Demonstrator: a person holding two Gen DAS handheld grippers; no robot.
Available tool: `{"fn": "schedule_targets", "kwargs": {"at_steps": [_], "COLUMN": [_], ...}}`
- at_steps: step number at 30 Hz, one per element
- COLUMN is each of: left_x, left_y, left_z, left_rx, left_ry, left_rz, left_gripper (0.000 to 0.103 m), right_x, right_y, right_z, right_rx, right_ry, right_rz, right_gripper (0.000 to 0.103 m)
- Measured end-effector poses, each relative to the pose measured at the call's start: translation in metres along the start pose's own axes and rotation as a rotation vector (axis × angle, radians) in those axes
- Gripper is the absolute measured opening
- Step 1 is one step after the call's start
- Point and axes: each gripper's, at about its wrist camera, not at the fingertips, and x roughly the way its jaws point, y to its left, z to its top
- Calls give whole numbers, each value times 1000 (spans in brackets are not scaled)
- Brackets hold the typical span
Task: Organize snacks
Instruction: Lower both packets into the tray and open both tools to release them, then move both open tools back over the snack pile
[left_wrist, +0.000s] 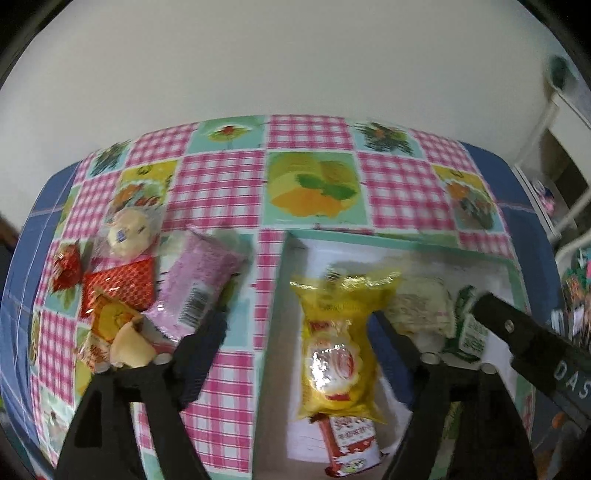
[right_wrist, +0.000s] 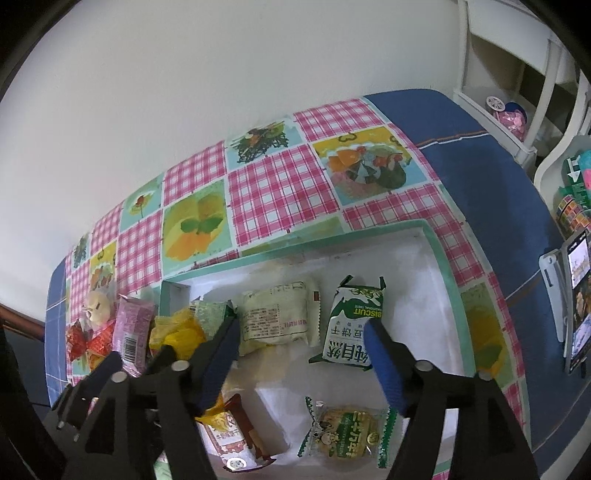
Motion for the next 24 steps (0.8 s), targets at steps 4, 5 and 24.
{"fn": "schedule_targets", "kwargs": {"at_steps": [4,5,24], "left_x": [2,2,2], "left_y": [18,23,57], "left_z": [4,5,7], "left_rx": [-65,-77,-183], "left_ry": [-7,-11,-44], "left_rz": [44,55,152], "left_gripper": [89,91,101], "right_x": [6,7,7], "right_y": [1,2,20], "right_z": [-2,-2,-5], "right_rx": [-14,-21,-87], "right_ry": [24,27,-7], "right_rz": [-9,-9,-14], "right_gripper": [81,81,103]}}
